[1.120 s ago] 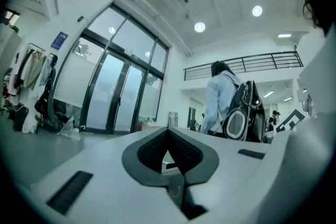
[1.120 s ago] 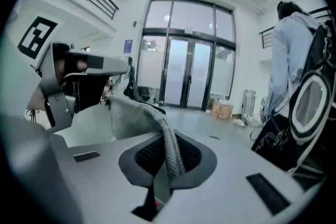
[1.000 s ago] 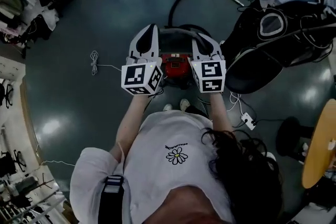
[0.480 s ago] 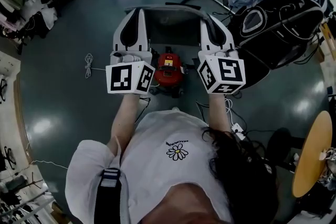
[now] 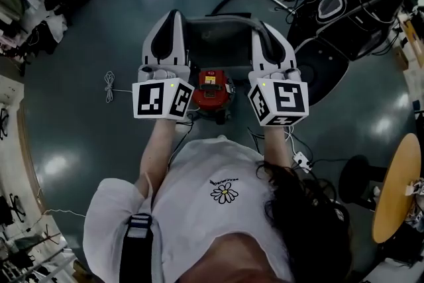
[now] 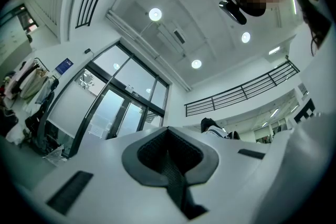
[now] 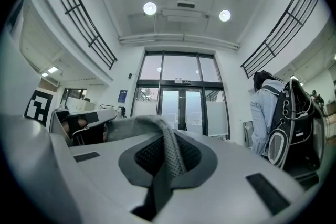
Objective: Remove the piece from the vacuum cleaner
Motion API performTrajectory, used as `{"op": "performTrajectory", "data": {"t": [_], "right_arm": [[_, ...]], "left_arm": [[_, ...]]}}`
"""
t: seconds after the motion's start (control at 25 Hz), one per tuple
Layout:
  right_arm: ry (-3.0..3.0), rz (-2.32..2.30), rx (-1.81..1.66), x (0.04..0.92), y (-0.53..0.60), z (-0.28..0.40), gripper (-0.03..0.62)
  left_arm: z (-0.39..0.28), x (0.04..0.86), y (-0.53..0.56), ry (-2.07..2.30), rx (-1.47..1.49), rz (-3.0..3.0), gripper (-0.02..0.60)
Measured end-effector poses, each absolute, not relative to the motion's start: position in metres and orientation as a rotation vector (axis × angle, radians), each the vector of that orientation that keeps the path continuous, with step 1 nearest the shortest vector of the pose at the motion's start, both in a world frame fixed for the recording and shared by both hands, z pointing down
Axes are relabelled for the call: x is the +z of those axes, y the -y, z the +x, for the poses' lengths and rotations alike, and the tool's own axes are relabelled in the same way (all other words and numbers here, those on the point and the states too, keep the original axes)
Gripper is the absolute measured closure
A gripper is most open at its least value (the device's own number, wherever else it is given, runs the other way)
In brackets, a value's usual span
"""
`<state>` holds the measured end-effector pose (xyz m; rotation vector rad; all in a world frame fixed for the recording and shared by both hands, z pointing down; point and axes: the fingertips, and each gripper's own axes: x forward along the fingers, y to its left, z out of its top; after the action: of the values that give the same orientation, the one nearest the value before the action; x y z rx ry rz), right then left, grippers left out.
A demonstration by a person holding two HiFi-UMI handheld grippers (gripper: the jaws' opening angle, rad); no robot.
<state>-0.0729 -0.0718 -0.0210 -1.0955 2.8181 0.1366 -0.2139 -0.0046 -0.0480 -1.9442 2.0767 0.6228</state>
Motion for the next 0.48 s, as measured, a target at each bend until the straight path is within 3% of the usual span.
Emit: {"op": "performTrajectory", "data": {"t": [0.48], "right_arm": [[-2.781,-1.175,0.110,-0.020,0.090,-0.056,0.568]], "left_arm": [[-0.213,-0.035,0.024,-2.079,0.588,-1.982,0.580]]}}
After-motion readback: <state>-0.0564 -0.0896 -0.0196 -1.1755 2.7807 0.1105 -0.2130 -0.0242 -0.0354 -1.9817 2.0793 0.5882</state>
